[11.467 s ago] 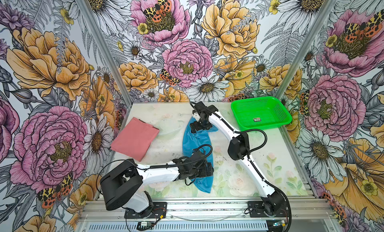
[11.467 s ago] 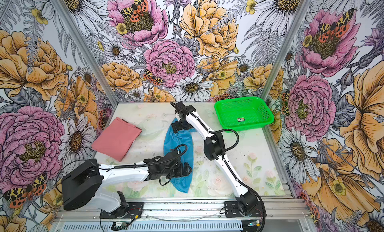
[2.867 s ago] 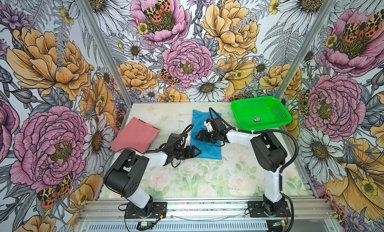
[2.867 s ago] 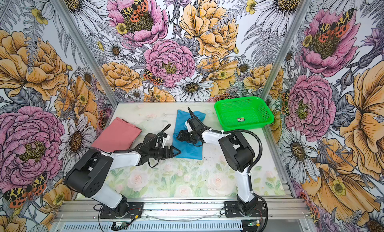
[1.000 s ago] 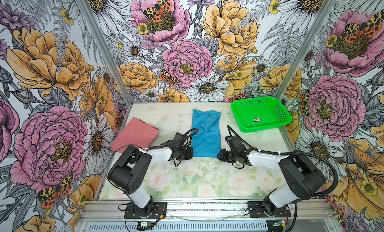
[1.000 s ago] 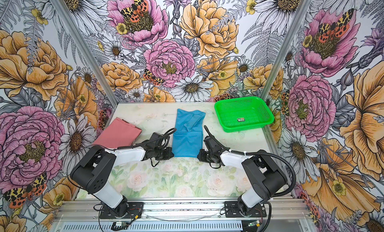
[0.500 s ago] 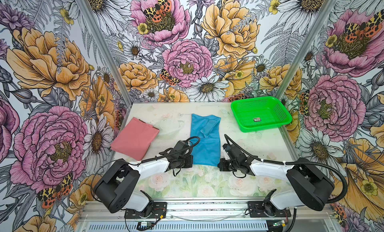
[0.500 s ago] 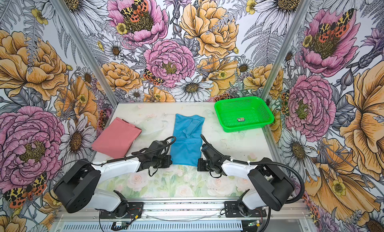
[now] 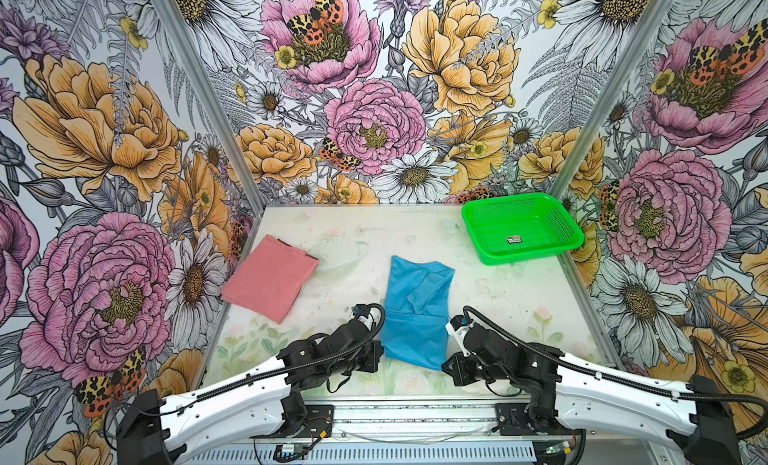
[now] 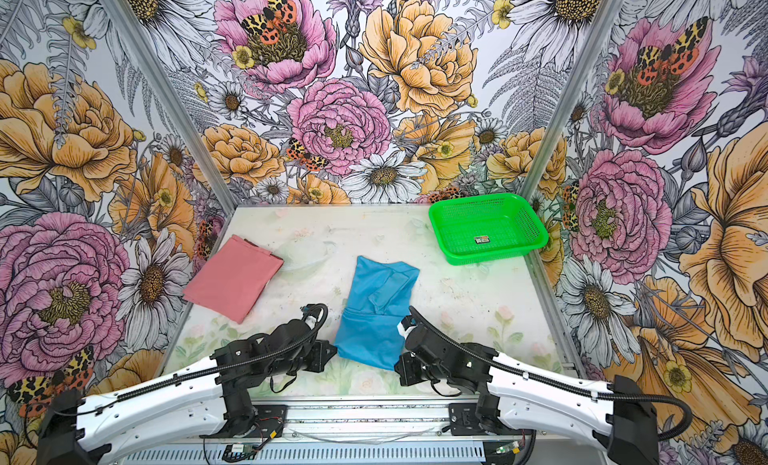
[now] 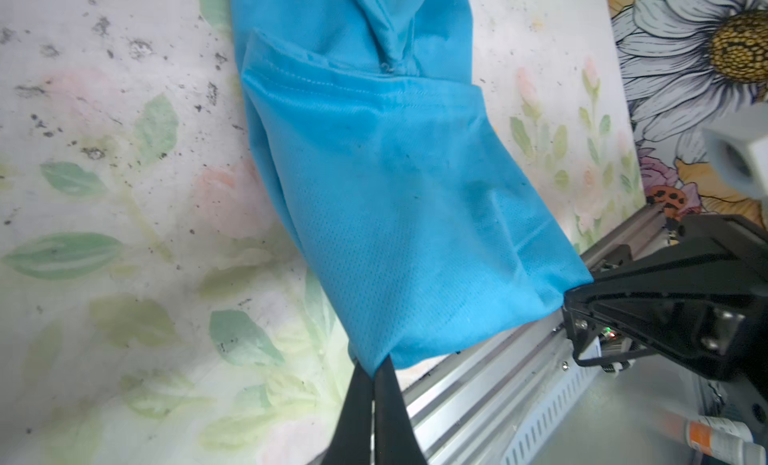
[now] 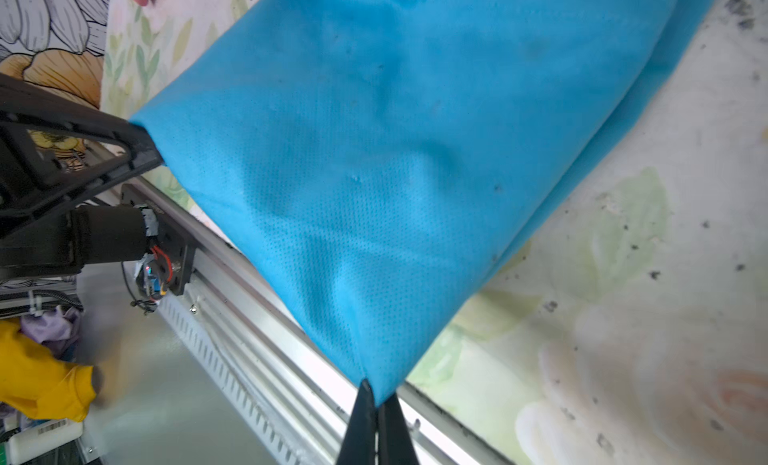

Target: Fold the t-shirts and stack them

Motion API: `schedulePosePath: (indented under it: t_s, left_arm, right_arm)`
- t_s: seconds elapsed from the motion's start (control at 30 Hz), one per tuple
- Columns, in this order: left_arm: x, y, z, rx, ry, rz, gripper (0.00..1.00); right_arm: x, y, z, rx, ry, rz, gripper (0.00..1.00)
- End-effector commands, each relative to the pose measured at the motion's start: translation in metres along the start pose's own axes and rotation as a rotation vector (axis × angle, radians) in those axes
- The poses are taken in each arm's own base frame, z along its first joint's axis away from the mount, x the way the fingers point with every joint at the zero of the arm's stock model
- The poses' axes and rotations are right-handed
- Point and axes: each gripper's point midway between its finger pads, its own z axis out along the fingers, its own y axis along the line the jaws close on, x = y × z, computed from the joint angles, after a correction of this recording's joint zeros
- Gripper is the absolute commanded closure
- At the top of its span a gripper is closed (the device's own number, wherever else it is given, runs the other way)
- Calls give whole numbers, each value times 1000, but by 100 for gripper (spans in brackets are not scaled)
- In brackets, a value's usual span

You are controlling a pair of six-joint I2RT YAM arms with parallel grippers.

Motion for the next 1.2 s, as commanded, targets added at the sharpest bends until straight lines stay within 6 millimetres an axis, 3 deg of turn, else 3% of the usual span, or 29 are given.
schedulePosePath:
  t_s: [0.0, 0.2, 0.37, 0.63, 0.97, 1.17]
  left_arm:
    - [-18, -18, -28, 12, -74, 12, 100]
    - [-57, -59, -46, 66, -128, 101, 100]
    - [-91, -70, -37, 70, -149, 123, 100]
    - [-137, -49, -3, 76, -130, 118, 100]
    - [-160, -17, 49, 49, -46, 86, 100]
    - [-172, 1, 78, 41, -14, 60, 100]
  right_arm:
    - [-6, 20, -30, -29, -35, 12, 100]
    - [-41, 44, -63, -70, -141, -4, 100]
    - [-77, 20, -70, -18, -227, 95, 100]
    - [-117, -34, -48, 93, -221, 200, 100]
    - [-143, -82, -6, 140, -168, 302, 100]
    - [-158, -104, 3, 178, -188, 347, 100]
